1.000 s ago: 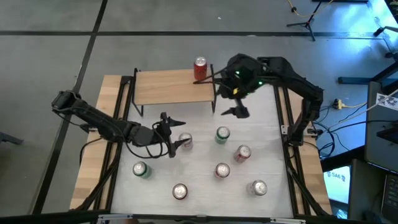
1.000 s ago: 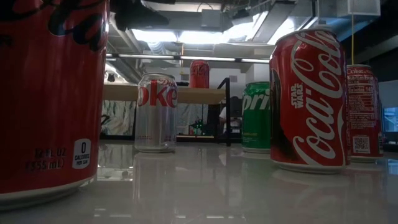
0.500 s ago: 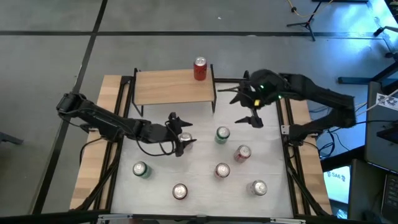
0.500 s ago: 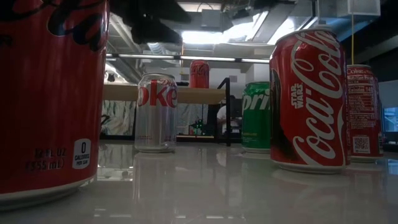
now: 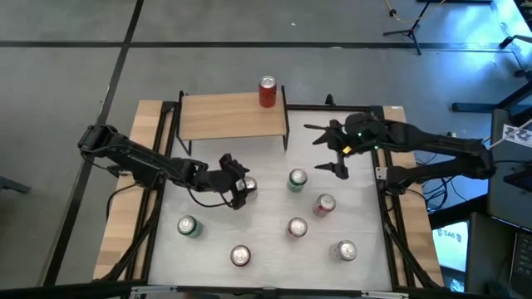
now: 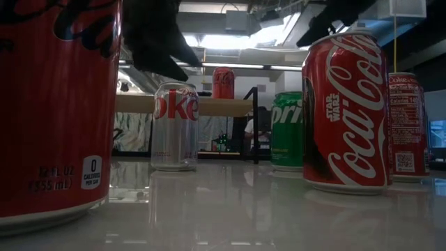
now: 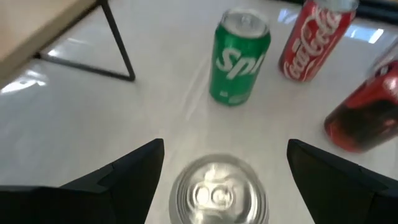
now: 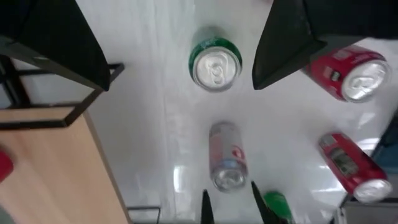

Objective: Place canned beverage on shelf
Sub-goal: Put the top silver soda can on the shelf

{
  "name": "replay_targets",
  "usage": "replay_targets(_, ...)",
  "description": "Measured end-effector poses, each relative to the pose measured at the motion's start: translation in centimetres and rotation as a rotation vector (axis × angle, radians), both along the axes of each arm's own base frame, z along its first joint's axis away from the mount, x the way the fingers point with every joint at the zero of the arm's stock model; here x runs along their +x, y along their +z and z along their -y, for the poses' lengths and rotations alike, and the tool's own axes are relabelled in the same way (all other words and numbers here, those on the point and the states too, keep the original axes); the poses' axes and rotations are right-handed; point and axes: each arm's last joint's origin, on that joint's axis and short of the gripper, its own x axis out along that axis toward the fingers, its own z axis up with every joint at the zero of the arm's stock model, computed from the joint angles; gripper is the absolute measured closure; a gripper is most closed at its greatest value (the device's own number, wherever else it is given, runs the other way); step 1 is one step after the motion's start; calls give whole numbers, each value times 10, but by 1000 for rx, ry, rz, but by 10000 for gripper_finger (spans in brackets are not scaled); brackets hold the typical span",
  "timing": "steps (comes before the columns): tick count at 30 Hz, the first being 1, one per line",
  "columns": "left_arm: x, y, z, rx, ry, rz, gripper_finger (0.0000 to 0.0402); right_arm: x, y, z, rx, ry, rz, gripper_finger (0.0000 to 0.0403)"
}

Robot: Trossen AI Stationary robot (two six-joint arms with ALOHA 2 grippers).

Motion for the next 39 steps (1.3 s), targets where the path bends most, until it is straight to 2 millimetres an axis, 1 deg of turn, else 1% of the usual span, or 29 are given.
replay_targets(6,-2,-1,3,4,-14,-15,72,3,-16,1,4,-7,-57,17)
replay_targets(11,-5,-5,2,17,-13,-69,72,6,-19,1,7,-7,-71,17)
replay_targets(20,-5,-6,2,16,-14,-71,72,8,-20,2,7,-7,-73,17)
replay_targets(22,-3,-9,3,13,-19,-82,72,8,-20,2,7,-7,-73,17)
replay_targets(28,7,-32,6,21,-30,-160,72,8,-20,2,6,-6,-73,17)
replay_targets(32,13,-44,8,27,-28,-177,72,8,-20,2,6,-7,-73,17)
replay_targets(35,15,-48,8,24,-33,-186,72,8,-20,2,6,-6,-73,17)
replay_targets(39,15,-48,8,17,-36,-179,82,8,-20,2,6,-6,-73,17)
